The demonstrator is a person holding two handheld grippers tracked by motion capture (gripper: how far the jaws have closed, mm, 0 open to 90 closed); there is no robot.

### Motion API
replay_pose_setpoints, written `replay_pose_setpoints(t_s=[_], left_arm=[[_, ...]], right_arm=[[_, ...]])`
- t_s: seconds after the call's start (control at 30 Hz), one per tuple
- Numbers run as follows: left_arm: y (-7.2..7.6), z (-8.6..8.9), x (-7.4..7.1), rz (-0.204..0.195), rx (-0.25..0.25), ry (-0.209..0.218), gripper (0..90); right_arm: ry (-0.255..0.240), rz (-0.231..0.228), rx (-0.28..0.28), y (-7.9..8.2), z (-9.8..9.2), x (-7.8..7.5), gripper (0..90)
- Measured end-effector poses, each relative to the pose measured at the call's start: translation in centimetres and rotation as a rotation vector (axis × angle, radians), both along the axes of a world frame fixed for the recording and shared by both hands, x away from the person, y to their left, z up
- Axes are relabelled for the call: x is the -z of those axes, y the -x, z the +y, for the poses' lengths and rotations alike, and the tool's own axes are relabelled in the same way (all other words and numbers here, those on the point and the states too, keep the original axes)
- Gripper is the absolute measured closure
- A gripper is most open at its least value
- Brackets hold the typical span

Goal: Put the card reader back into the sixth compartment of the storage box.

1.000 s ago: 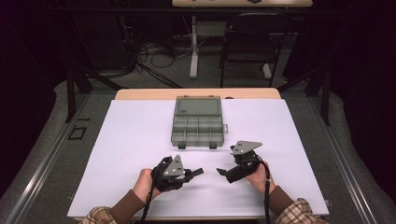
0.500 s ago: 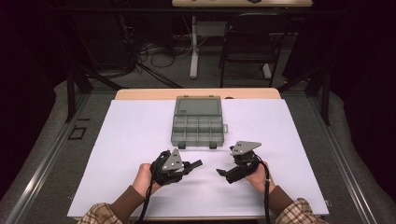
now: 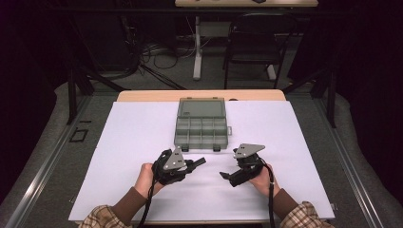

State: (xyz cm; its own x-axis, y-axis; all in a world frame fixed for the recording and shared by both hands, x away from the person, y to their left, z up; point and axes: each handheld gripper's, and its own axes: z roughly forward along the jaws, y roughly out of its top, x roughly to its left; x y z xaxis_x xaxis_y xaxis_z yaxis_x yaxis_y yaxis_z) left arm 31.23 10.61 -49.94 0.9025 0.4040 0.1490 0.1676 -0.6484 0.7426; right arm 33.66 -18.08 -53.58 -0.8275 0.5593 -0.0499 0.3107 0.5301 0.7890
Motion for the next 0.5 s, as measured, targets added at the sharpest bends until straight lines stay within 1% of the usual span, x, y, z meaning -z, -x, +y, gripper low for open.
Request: replay_pose_setpoints(t_s=[0.27, 0.5], left_arm=[[-0.7, 0.2, -0.3, -0.013, -0.023, 0.021, 74.2], [-1.5, 0.6, -0.5, -0.019, -0.054, 0.04, 74.2]], right_arm=[[0.001, -0.001, 0.001, 0.1, 0.0, -0.1, 0.0], [0.001, -0.001, 0.001, 0.1, 0.0, -0.1, 0.0]])
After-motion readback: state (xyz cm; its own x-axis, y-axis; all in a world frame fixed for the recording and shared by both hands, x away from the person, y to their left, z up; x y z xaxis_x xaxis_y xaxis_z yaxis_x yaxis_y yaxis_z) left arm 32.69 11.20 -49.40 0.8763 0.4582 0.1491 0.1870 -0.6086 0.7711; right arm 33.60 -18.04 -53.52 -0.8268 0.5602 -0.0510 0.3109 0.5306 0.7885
